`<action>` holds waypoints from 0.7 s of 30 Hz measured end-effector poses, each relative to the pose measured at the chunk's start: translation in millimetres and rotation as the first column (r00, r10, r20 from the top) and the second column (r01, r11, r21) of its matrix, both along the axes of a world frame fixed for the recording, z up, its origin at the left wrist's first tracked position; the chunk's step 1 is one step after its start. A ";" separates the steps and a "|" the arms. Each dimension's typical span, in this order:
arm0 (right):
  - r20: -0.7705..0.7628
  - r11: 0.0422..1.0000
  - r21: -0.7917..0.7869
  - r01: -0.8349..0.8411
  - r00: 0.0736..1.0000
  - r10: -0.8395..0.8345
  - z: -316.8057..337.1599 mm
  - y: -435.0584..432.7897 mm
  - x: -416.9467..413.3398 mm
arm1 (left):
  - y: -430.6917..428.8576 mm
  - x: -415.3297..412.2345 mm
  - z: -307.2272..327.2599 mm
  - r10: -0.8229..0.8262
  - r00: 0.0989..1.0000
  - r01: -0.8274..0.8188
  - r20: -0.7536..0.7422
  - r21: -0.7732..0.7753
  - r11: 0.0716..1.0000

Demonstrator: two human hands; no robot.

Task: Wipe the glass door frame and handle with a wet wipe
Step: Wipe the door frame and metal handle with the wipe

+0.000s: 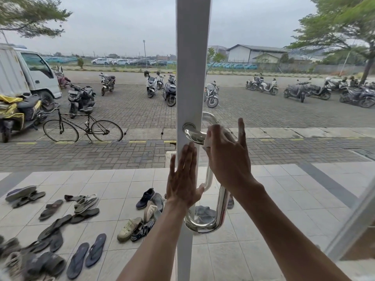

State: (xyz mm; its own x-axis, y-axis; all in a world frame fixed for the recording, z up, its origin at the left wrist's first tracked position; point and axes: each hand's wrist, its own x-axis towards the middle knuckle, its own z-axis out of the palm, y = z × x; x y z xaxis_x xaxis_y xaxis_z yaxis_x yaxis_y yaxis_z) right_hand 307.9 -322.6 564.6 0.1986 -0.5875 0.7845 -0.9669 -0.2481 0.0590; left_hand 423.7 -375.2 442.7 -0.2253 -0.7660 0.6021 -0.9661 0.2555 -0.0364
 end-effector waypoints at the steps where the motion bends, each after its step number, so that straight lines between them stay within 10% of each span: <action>1: -0.011 0.998 0.045 0.051 0.999 -0.051 -2.4 0.9 -2.9 | -0.1 0.6 -0.2 -0.009 1.000 0.009 -0.004 0.000 1.000; 8: -0.070 0.928 0.240 0.285 0.959 -0.276 8.8 -6.6 15.0 | -3.1 -2.2 -0.9 -0.010 0.998 0.010 -0.055 0.005 1.000; 21: -0.072 0.959 -0.008 0.284 0.956 -0.284 0.2 -19.1 15.5 | -1.8 -0.9 -0.3 -0.005 0.999 0.006 -0.040 0.027 1.000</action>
